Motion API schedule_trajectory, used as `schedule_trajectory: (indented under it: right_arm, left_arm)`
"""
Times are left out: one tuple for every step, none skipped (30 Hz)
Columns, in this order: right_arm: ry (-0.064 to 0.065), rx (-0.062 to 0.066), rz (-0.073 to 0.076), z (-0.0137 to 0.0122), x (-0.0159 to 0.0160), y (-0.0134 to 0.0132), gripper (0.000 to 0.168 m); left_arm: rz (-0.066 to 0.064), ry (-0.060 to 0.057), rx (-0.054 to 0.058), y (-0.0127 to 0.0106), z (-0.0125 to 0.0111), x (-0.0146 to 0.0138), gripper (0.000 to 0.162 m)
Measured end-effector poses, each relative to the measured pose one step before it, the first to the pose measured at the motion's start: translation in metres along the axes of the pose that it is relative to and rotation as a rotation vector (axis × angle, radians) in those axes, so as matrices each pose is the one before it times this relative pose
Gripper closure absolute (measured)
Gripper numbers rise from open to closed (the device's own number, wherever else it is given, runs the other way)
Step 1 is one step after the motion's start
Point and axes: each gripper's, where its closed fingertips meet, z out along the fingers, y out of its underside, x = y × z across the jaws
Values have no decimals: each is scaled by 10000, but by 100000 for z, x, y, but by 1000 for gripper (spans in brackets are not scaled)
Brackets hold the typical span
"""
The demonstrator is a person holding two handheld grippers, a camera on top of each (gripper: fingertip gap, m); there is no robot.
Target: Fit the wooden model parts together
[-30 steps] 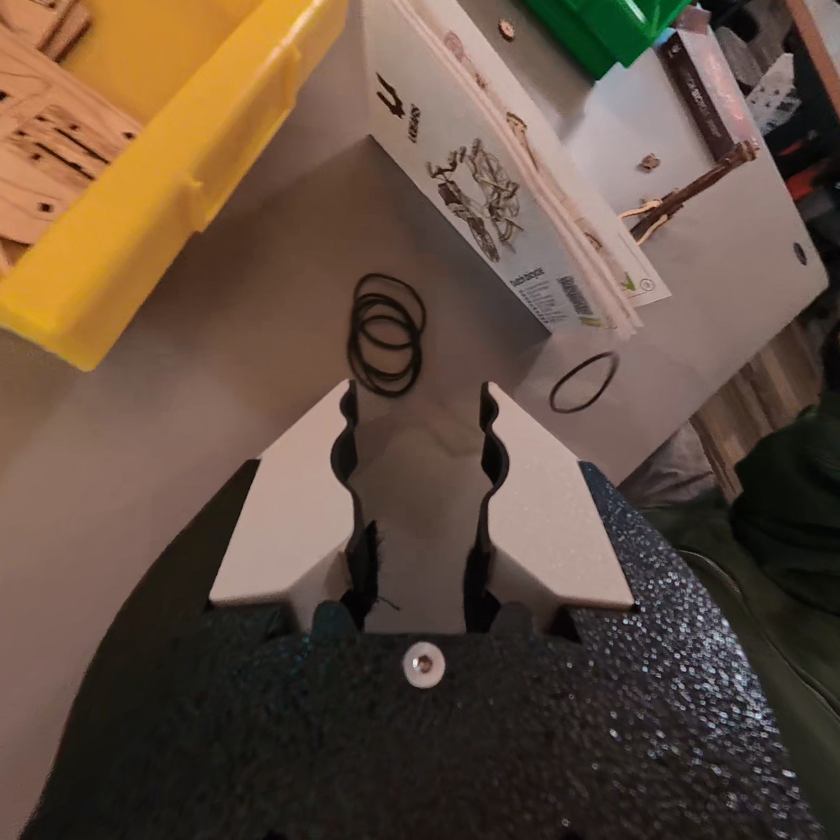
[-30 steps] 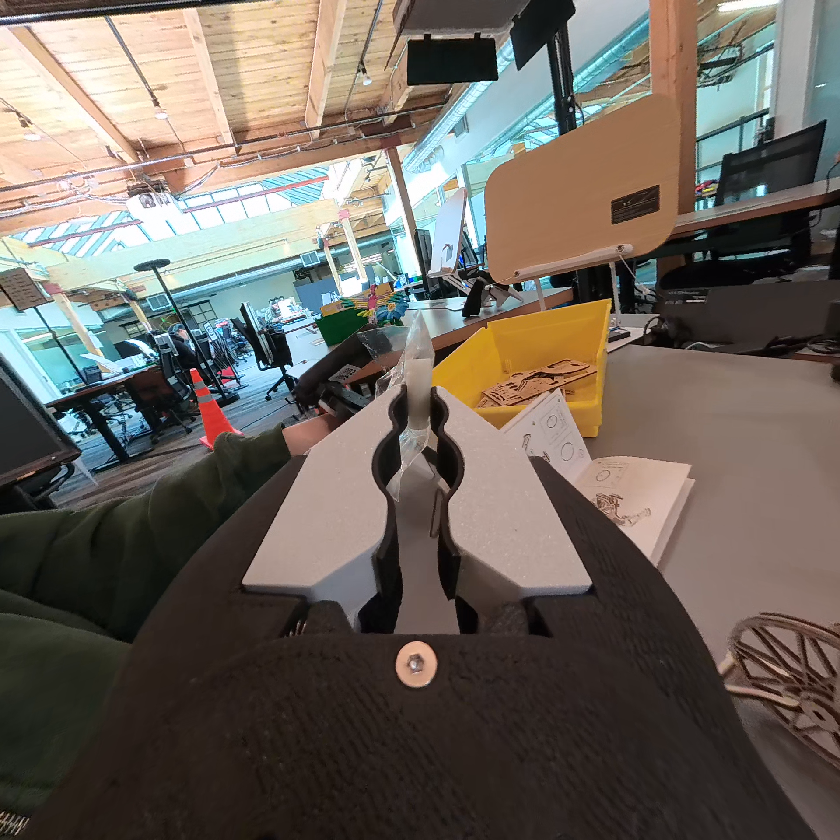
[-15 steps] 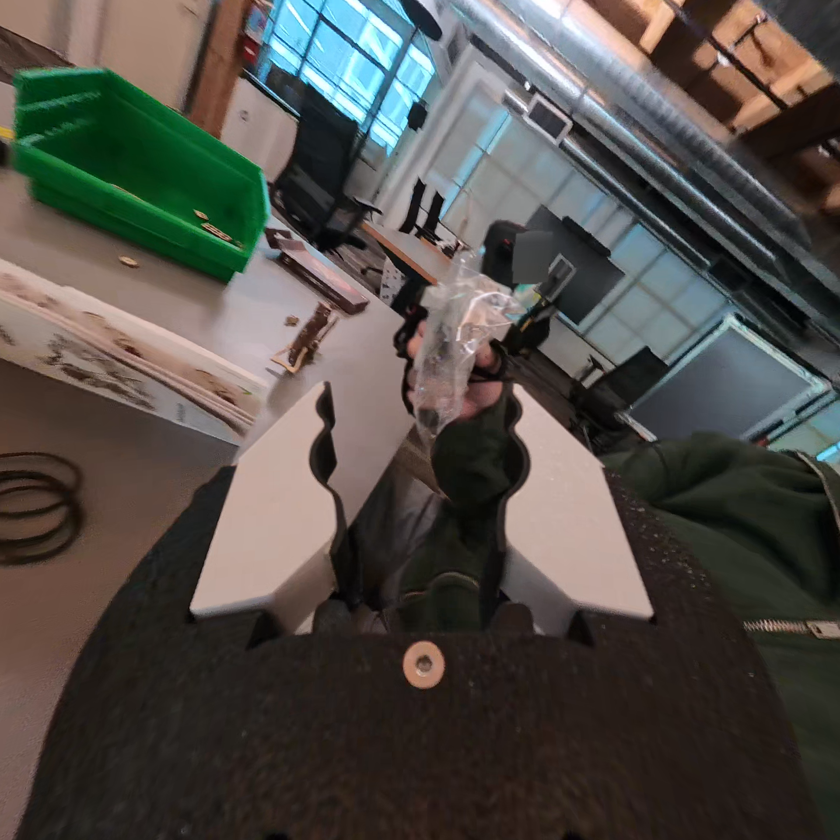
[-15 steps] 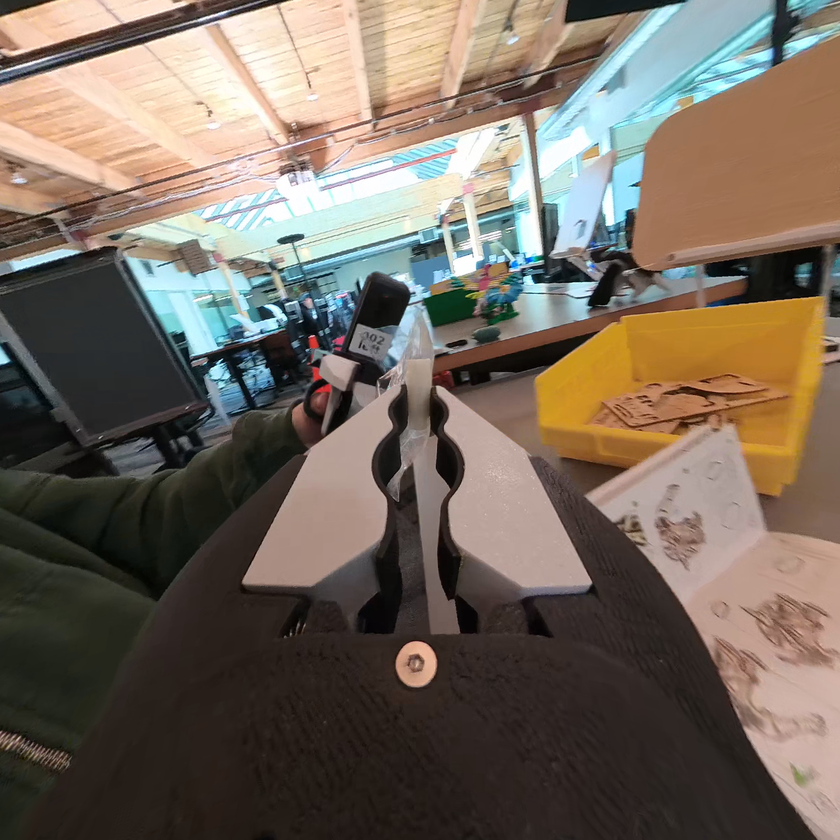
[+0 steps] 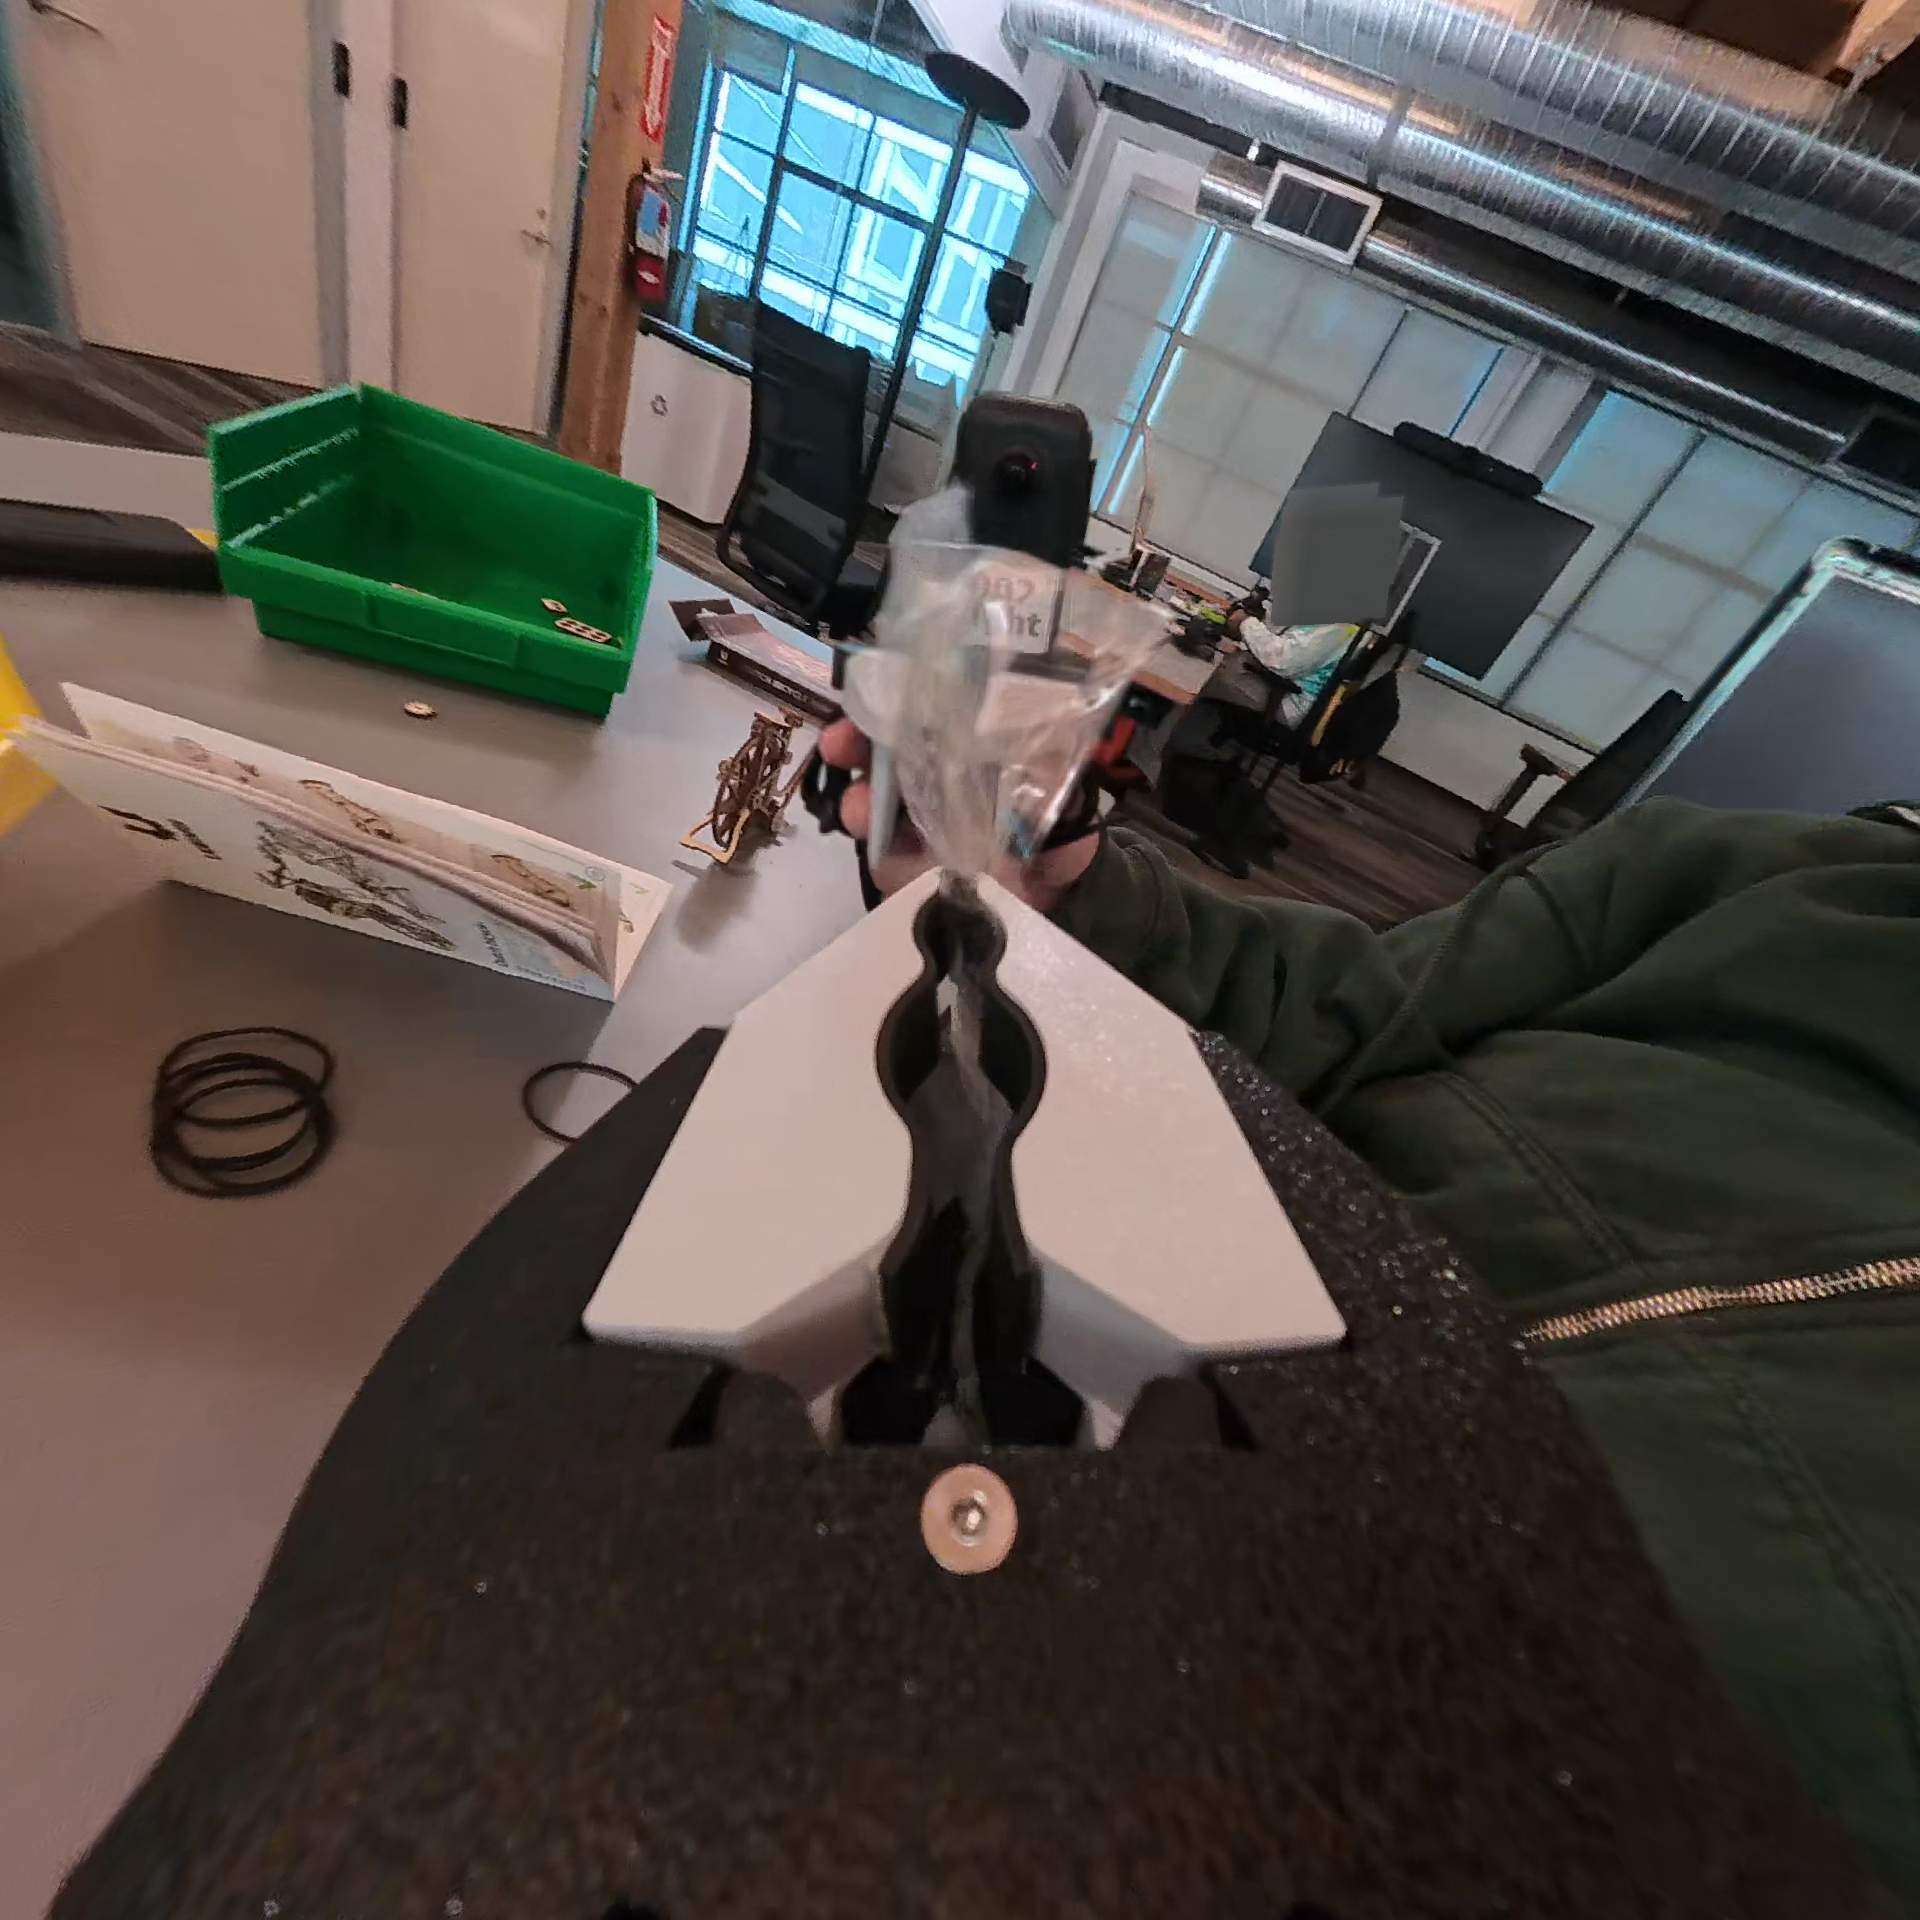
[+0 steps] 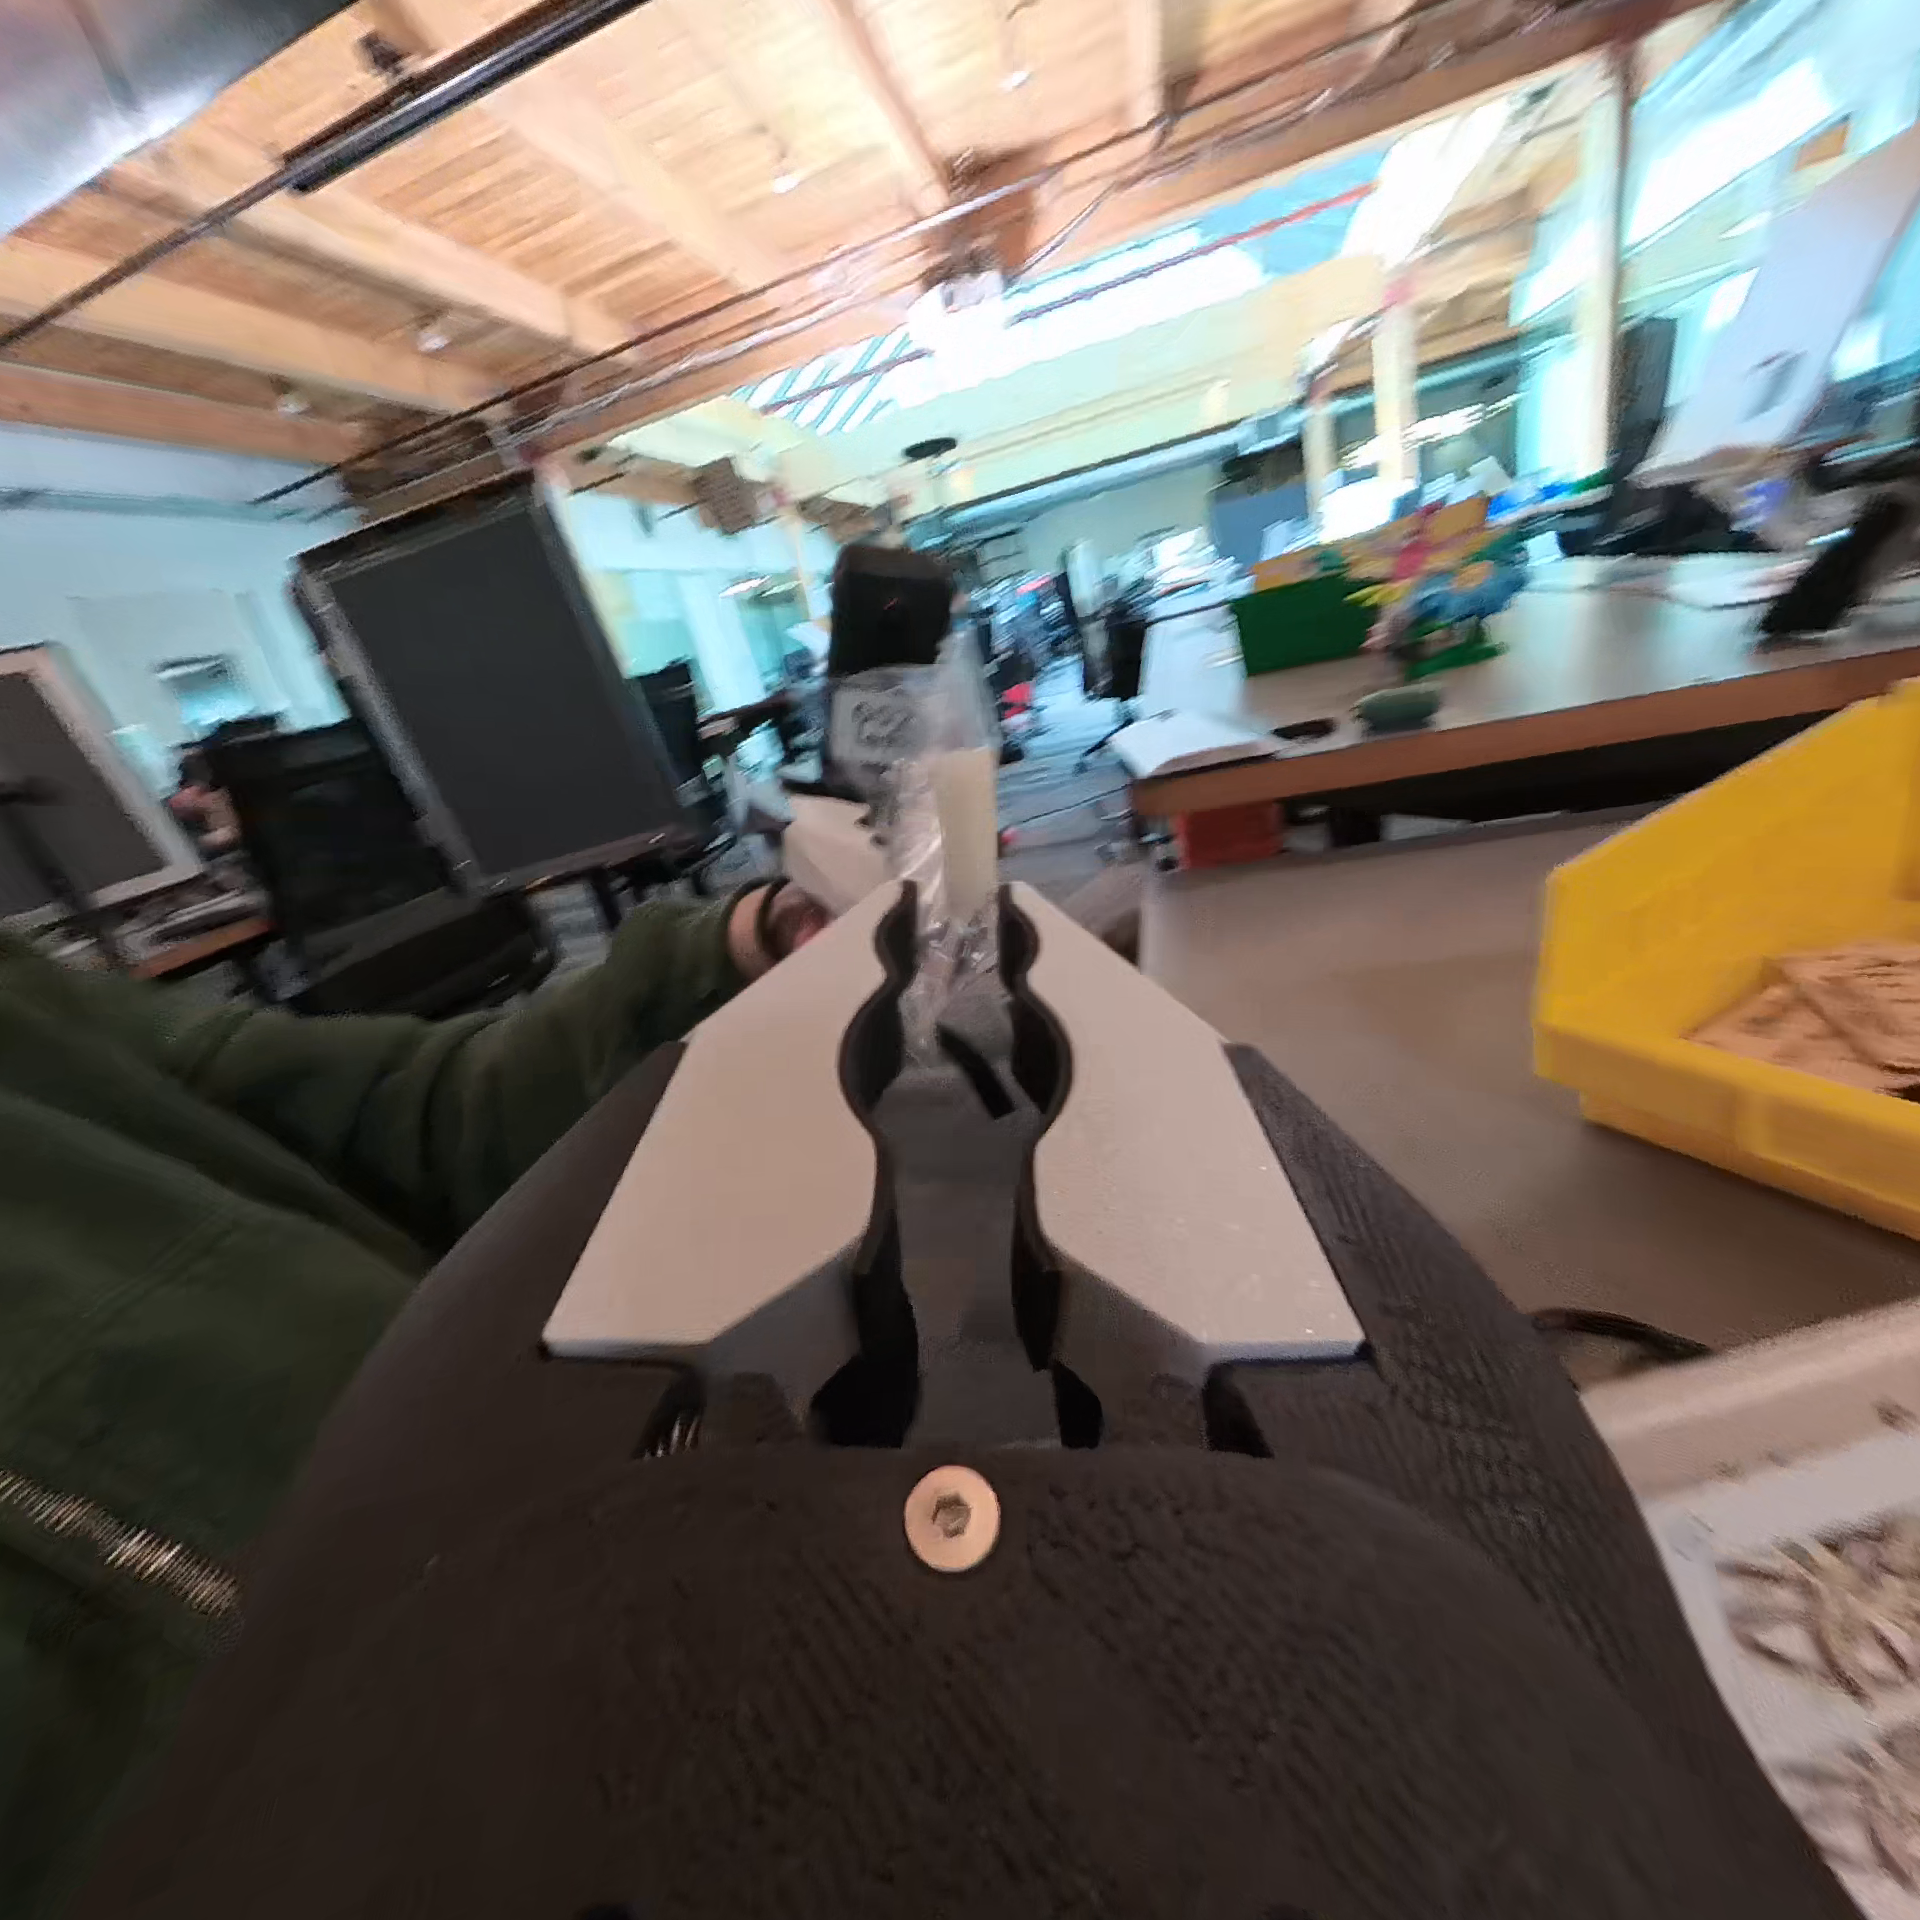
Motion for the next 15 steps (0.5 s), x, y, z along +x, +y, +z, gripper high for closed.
schedule_trajectory:
  right_arm:
    - [-457,-269,69,443,-521,379,161]
    - [-215,-142,-16,407,-184,115,161]
    - [50,-85,-166,276,235,-141,161]
    - [351,-100,-236,123,824,-351,162]
    - [691,-177,-207,6,1574,-484,162]
    - [1100,-293,-193,-38,2515,-509,162]
    - [1324,-412,-272,143,3162,-400,161]
    - [1269,-567,-287,566,3299,-139,162]
    - [946,-748,-172,1064,2894,237,162]
    - [602,-793,-9,1425,2278,399,162]
    - [435,-698,35,1541,1813,323,162]
    - [294,-592,69,1525,1346,247,162]
    - [273,-561,-3,1466,1092,265,161]
    - [303,-550,-98,1376,957,336,162]
    - [259,-488,-52,1267,734,344,162]
  left_arm:
    - [-11,-123,16,38,-288,-36,162]
    - [-13,-313,80,-28,-291,-353,162]
    - [28,-375,324,-410,-371,-459,162]
    - [-51,-162,479,-739,-420,-187,160]
    - [-292,-407,497,-902,-462,-619,132]
    - [-283,-484,320,-710,-491,-803,111]
    - [-66,-358,219,-523,-546,-624,111]
    - [80,-309,263,-493,-534,-536,113]
    - [87,-248,219,-397,-447,-490,117]
    - [7,-146,126,-207,-288,-404,120]
    - [-89,-67,29,-38,-132,-308,120]
    - [-118,-28,-6,33,-27,-260,119]
    - [-84,-28,-1,36,31,-251,118]
    - [-42,-25,-14,77,57,-237,119]
    - [-24,-42,-49,149,64,-256,119]
